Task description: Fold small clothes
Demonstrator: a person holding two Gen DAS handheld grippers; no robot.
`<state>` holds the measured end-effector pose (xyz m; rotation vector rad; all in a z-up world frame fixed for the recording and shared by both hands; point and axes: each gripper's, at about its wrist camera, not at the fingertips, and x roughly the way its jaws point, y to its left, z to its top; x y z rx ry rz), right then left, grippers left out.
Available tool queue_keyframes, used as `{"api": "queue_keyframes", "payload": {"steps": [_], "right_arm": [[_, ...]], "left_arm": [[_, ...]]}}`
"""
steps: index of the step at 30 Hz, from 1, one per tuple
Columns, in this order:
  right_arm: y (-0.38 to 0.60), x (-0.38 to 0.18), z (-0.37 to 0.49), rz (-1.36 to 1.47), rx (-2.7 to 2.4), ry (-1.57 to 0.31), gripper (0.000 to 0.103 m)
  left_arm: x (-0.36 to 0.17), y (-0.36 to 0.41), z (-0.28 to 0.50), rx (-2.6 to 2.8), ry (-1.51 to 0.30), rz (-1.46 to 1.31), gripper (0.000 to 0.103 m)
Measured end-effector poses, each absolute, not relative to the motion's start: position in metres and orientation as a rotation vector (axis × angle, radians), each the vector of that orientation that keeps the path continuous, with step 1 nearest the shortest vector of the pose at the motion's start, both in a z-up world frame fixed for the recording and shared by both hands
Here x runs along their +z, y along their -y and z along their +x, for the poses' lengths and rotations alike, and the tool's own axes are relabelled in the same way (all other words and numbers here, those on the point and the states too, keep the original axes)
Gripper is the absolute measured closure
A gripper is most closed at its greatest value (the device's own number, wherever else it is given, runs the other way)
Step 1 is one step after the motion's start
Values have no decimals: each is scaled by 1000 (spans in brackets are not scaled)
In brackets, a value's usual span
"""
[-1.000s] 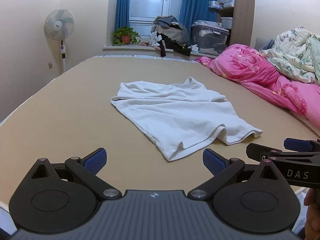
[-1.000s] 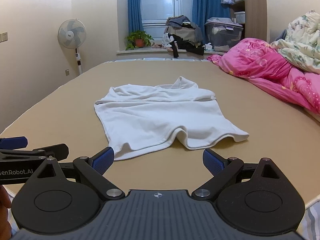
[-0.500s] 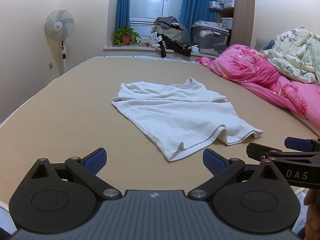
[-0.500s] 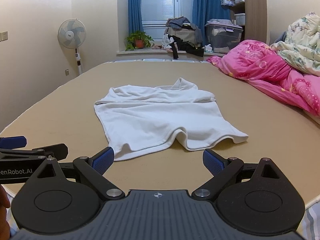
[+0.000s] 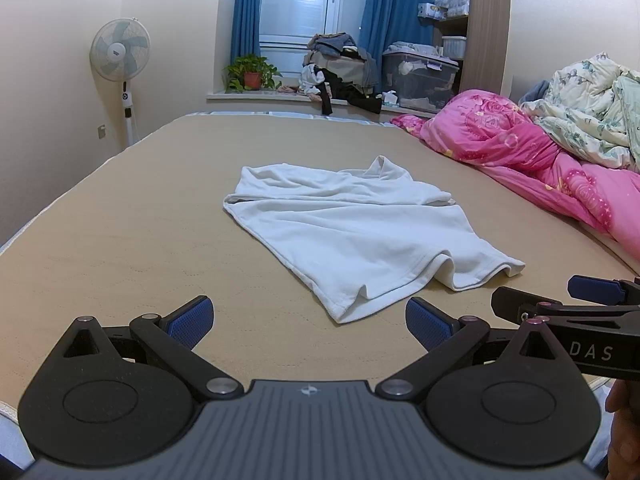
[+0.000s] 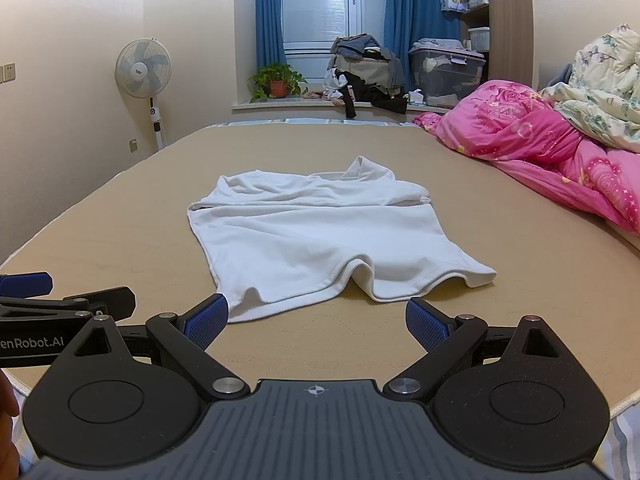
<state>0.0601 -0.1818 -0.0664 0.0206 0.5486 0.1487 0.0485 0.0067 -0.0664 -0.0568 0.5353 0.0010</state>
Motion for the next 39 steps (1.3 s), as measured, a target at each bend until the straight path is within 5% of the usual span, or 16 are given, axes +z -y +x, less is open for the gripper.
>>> {"api": "queue_keyframes", "payload": {"steps": [29,31,33,34,36,38,39], "right_arm": [[186,-63,59,20,139,-537,7],[190,-60,60,47,119,-523,12],[208,-55,66,102,97,-514,39],[221,-53,73,134,80,-509,49],[247,-52,89,182,32,-507,76],[275,-55,109,235,-25,-513,76],[291,-58,123,262,-60,-521,76]], "left_arm": [[-64,-6,47,0,-539,-58,1],[-64,-6,47,0,-540,-62,1],[-65,-8,47,7,-536,-61,2],[-66,-9,47,14,-535,-56,9],[-69,-10,51,14,-566,-43,54],[-75,-12,60,1,-614,-39,81],[-78,-14,65,0,-635,-38,86]]}}
